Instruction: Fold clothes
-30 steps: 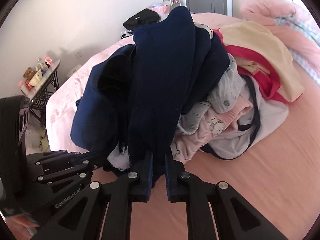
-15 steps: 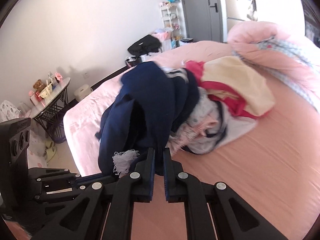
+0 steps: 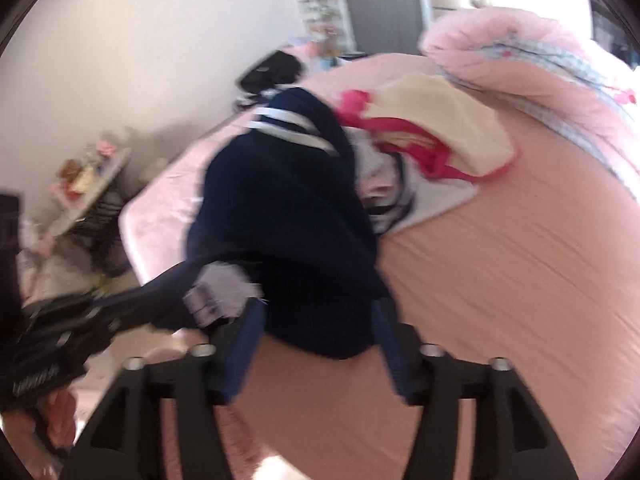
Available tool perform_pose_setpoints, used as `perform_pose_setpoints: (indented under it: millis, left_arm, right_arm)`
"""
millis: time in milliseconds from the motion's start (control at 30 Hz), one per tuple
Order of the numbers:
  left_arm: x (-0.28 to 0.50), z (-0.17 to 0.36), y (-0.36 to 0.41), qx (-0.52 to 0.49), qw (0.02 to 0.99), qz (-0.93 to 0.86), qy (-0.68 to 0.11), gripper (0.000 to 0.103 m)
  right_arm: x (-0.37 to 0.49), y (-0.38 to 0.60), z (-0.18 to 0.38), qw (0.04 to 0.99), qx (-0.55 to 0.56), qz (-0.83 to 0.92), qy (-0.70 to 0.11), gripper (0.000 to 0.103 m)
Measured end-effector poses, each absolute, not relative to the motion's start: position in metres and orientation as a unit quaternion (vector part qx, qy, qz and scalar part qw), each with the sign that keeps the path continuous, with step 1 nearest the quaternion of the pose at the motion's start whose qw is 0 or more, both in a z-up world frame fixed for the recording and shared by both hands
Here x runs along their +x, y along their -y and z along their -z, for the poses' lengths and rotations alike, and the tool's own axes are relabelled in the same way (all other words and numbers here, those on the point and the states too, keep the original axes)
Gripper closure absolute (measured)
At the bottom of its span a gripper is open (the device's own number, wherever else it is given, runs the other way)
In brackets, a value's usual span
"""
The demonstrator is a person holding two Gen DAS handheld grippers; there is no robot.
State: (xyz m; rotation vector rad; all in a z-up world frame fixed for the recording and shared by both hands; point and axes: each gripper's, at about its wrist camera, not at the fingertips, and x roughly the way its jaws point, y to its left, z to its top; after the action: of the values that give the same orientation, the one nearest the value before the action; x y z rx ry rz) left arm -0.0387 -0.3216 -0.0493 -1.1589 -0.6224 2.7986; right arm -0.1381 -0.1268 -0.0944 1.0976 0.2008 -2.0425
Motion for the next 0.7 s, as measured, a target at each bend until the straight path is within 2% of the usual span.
perform_pose_setpoints:
  millis: [100,333,400,433,467,500,600,700]
  left_arm:
    - [-0.031,0.029,0.296,-0.363,0.044,-0.910,0.194,0.100]
    - [-0.040,-0.005,0.238,-0.343,0.141,-0.913,0.171,0.100]
    - [-0.041,-0.011,0.224,-0.339,0.143,-0.917,0.151,0.100]
    - [-0.041,-0.011,0.220,-0.339,0.135,-0.920,0.146,0.100]
    - [-0.043,-0.010,0.222,-0.339,0.130,-0.919,0.154,0.100]
    - [-0.045,-0.007,0.226,-0.342,0.123,-0.917,0.167,0.100]
    - [-0.048,0.006,0.244,-0.358,0.064,-0.913,0.184,0.099]
    - [-0.036,0.023,0.273,-0.383,0.001,-0.902,0.198,0.085]
  right_arm:
    - [-0.117,0.132,0.102,0.440,0.422,0.785,-0.108,0.034]
    - [-0.105,0.137,0.099,0.468,0.392,0.790,-0.057,0.034]
    - [-0.104,0.133,0.095,0.465,0.378,0.800,-0.030,0.036]
    - [-0.103,0.126,0.093,0.464,0.368,0.805,-0.016,0.052]
    - [-0.101,0.119,0.092,0.463,0.358,0.811,-0.003,0.084]
    - [-0.099,0.117,0.089,0.450,0.354,0.820,-0.006,0.094]
    - [-0.099,0.120,0.087,0.422,0.354,0.834,-0.033,0.097]
    - [-0.101,0.128,0.101,0.415,0.396,0.817,-0.065,0.097]
